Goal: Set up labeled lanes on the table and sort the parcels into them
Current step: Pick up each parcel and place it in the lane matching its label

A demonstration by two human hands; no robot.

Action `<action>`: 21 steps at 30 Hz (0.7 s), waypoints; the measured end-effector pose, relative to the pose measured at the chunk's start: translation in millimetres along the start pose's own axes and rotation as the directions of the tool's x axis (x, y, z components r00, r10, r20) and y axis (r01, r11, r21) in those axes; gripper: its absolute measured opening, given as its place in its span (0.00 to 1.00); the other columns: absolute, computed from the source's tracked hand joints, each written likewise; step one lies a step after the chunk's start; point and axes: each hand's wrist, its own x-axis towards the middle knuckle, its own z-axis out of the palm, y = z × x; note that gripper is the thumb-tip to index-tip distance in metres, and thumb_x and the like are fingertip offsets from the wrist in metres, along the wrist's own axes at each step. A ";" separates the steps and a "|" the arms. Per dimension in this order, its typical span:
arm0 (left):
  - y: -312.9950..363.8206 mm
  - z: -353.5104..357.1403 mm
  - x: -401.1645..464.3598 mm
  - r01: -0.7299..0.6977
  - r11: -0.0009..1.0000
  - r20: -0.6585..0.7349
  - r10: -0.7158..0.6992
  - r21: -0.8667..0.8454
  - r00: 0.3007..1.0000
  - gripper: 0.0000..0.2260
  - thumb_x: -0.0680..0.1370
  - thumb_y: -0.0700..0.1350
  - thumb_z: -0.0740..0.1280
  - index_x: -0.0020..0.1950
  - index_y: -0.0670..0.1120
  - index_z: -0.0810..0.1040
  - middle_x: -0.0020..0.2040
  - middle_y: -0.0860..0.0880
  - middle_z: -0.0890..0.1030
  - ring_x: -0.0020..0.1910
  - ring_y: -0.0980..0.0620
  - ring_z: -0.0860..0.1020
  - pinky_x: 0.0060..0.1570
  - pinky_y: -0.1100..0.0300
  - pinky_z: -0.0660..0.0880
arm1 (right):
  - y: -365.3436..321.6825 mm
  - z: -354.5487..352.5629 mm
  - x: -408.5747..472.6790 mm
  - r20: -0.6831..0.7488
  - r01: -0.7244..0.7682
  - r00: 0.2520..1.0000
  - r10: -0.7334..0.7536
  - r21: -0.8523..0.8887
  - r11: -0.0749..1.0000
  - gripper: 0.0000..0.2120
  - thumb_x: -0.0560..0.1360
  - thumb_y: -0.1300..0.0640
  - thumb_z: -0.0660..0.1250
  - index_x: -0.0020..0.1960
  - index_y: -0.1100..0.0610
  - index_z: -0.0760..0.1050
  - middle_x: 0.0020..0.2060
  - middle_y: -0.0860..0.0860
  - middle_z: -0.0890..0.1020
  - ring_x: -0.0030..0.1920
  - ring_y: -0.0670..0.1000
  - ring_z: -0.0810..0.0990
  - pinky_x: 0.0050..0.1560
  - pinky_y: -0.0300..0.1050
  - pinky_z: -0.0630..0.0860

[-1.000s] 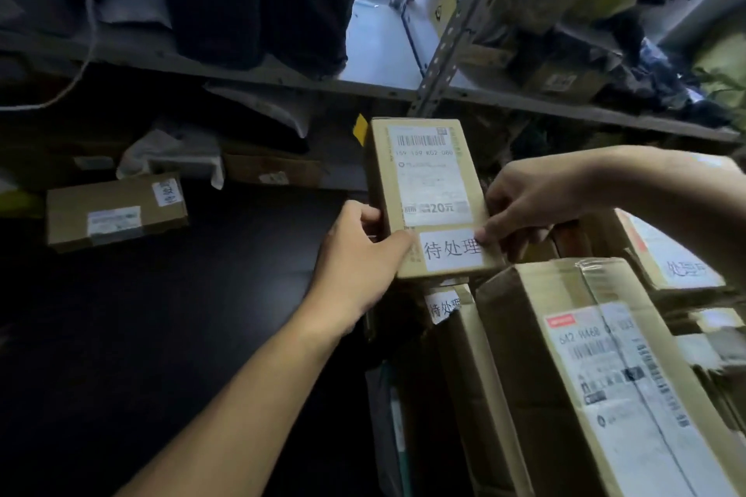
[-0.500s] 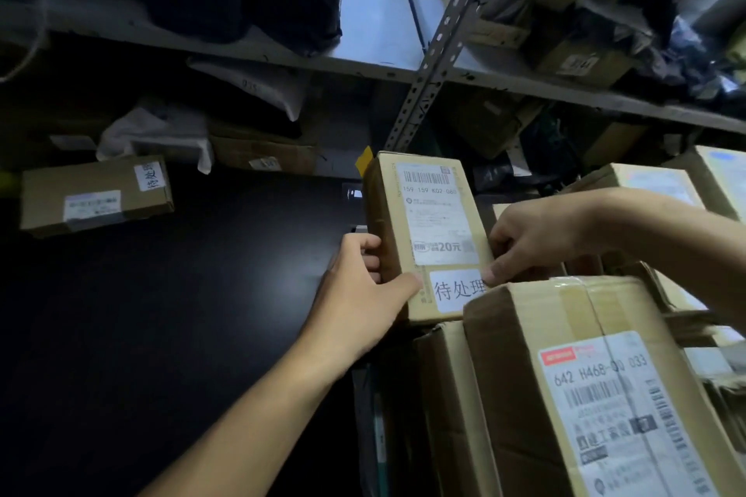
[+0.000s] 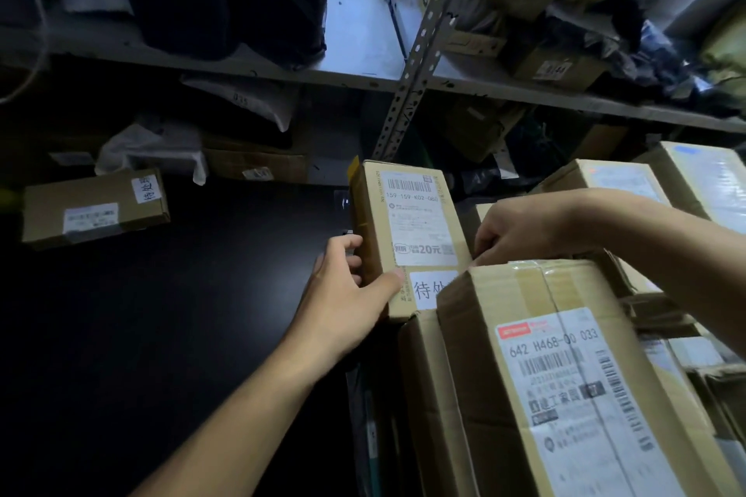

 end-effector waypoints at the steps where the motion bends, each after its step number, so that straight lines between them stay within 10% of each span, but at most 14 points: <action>1: 1.2 -0.2 -1.0 -0.003 1.000 -0.003 0.003 0.003 1.000 0.35 0.63 0.63 0.70 0.68 0.56 0.68 0.57 0.57 0.74 0.51 0.60 0.77 0.47 0.64 0.72 | -0.6 -1.2 -3.2 -0.030 0.004 1.000 -0.004 -0.008 1.000 0.08 0.74 0.45 0.71 0.43 0.48 0.85 0.38 0.43 0.86 0.43 0.45 0.84 0.46 0.44 0.80; 10: 22.4 -35.8 -27.5 -0.093 0.995 -0.101 0.094 0.020 0.990 0.20 0.73 0.58 0.71 0.62 0.60 0.70 0.55 0.59 0.73 0.51 0.63 0.75 0.42 0.67 0.69 | -26.6 -18.8 -47.4 -0.243 0.163 0.959 -0.148 0.043 0.986 0.07 0.77 0.52 0.70 0.50 0.54 0.81 0.36 0.48 0.86 0.33 0.42 0.84 0.30 0.32 0.73; 21: 44.5 -126.2 -71.3 -0.188 0.982 -0.235 0.187 0.017 0.954 0.17 0.76 0.53 0.70 0.64 0.55 0.72 0.57 0.55 0.74 0.54 0.57 0.75 0.46 0.63 0.71 | -129.8 -20.3 -97.6 -0.404 0.280 0.856 -0.322 -0.162 0.946 0.08 0.77 0.47 0.68 0.54 0.47 0.78 0.36 0.43 0.84 0.40 0.41 0.82 0.44 0.42 0.79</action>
